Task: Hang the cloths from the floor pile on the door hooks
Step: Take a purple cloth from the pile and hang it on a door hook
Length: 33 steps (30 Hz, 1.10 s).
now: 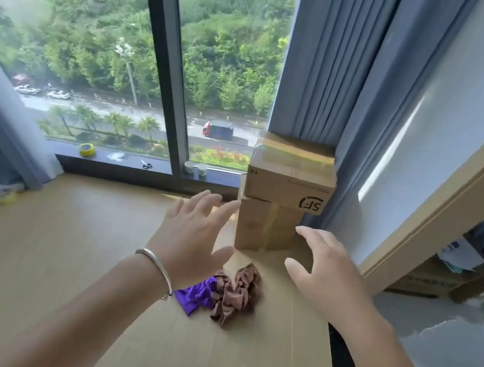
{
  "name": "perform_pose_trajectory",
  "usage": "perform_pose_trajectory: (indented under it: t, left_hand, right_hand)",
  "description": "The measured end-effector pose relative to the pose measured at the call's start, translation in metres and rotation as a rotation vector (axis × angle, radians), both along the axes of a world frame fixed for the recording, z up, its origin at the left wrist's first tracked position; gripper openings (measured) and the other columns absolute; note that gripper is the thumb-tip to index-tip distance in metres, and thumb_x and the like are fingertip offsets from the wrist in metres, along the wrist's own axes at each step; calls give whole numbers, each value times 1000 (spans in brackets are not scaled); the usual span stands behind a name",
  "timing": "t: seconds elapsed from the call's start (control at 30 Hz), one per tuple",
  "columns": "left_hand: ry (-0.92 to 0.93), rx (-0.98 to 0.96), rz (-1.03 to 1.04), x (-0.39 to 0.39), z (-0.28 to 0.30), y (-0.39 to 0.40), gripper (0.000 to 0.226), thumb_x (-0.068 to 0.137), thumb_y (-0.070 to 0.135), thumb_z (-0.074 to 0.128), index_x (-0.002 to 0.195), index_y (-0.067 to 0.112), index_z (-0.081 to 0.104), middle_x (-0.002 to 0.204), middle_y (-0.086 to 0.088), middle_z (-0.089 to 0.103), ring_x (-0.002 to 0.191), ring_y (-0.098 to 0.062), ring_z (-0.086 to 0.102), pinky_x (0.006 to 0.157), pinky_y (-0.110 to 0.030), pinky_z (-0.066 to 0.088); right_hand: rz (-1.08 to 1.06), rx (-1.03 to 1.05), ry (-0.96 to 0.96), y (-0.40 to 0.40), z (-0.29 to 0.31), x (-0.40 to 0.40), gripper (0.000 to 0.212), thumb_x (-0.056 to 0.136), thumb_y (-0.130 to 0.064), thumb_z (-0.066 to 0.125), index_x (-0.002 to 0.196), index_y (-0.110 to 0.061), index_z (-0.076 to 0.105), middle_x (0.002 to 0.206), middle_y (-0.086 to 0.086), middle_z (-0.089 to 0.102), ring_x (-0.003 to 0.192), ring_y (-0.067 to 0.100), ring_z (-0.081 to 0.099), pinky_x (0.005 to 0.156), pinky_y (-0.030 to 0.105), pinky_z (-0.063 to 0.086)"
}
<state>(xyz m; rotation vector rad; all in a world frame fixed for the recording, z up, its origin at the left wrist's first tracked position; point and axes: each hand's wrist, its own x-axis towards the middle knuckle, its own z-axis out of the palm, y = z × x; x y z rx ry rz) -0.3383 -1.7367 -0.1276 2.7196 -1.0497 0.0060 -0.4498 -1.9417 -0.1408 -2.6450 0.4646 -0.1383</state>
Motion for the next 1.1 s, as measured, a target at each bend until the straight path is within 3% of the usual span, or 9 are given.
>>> perform_pose_trajectory:
  t: [0.2, 0.33, 0.53, 0.83, 0.97, 1.1]
  left_hand:
    - [105, 66, 205, 44, -63, 28, 66, 90, 53, 48, 147, 36, 19, 152, 4, 26, 144, -18, 13, 116, -40, 21]
    - [244, 103, 278, 87, -123, 40, 67, 90, 51, 49, 148, 35, 19, 153, 4, 23, 144, -16, 10, 115, -40, 11]
    - [444, 207, 328, 159, -235, 49, 65, 91, 45, 48, 149, 30, 23, 148, 3, 29, 143, -14, 13, 114, -37, 11]
    - [629, 348, 289, 226, -442, 37, 64, 89, 40, 49, 147, 25, 26, 147, 0, 31, 144, -17, 13, 116, -41, 12]
    - [673, 314, 348, 247, -537, 37, 65, 87, 37, 50, 147, 23, 28, 142, 1, 36, 135, -17, 29, 110, -32, 25]
    - [753, 255, 511, 261, -647, 37, 66, 89, 36, 51, 148, 23, 27, 141, 1, 39, 133, -18, 33, 107, -31, 27]
  right_hand:
    - [197, 45, 120, 12, -55, 79, 59, 90, -40, 56, 144, -31, 35, 142, -11, 42, 128, 11, 39, 105, 30, 35]
    - [245, 55, 244, 17, -101, 135, 62, 89, -39, 57, 145, -29, 33, 143, -9, 40, 129, 12, 39, 106, 30, 34]
    - [268, 81, 444, 17, -189, 209, 61, 88, -37, 58, 143, -32, 33, 143, -12, 38, 129, 9, 39, 103, 31, 37]
    - [454, 97, 666, 34, -387, 304, 65, 85, -30, 57, 145, -24, 33, 143, -7, 35, 132, 12, 35, 107, 29, 31]
    - [539, 110, 673, 42, -489, 346, 66, 83, -27, 58, 145, -21, 35, 145, -5, 35, 133, 15, 35, 107, 32, 33]
    - [656, 69, 638, 52, -606, 392, 60, 83, -28, 57, 140, -21, 38, 137, -4, 40, 128, 17, 40, 101, 34, 36]
